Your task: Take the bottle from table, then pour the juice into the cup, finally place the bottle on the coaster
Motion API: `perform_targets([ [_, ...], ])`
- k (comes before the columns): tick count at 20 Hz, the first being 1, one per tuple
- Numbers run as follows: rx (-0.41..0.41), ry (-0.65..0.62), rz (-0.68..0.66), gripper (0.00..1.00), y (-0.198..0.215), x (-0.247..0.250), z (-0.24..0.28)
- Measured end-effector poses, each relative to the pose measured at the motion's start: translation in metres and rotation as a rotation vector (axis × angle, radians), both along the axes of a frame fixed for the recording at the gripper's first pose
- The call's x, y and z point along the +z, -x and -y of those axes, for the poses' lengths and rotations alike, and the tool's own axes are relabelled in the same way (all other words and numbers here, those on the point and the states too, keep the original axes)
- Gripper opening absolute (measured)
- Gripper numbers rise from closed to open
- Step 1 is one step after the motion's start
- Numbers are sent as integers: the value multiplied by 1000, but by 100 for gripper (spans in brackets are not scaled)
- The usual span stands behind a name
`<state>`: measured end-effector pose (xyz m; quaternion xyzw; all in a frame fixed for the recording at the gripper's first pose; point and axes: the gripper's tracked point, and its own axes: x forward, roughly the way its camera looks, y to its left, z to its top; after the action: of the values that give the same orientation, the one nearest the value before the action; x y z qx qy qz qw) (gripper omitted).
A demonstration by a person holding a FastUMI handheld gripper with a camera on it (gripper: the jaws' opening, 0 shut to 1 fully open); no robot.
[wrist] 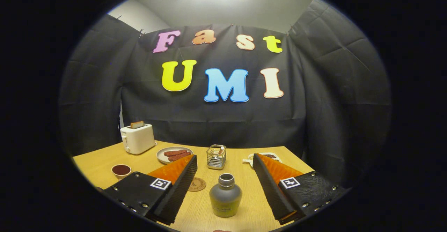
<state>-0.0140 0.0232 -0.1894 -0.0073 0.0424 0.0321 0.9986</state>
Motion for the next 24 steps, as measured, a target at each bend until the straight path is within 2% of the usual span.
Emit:
perform_targets([
  [6,-40,-16,-52,98,-14,-58,9],
  [15,-30,-10,-82,98,-27,-111,-3],
  [20,-34,16,-87,80,-38,-118,-3],
  [24,-67,105,-119,77,-46,-98,-3],
])
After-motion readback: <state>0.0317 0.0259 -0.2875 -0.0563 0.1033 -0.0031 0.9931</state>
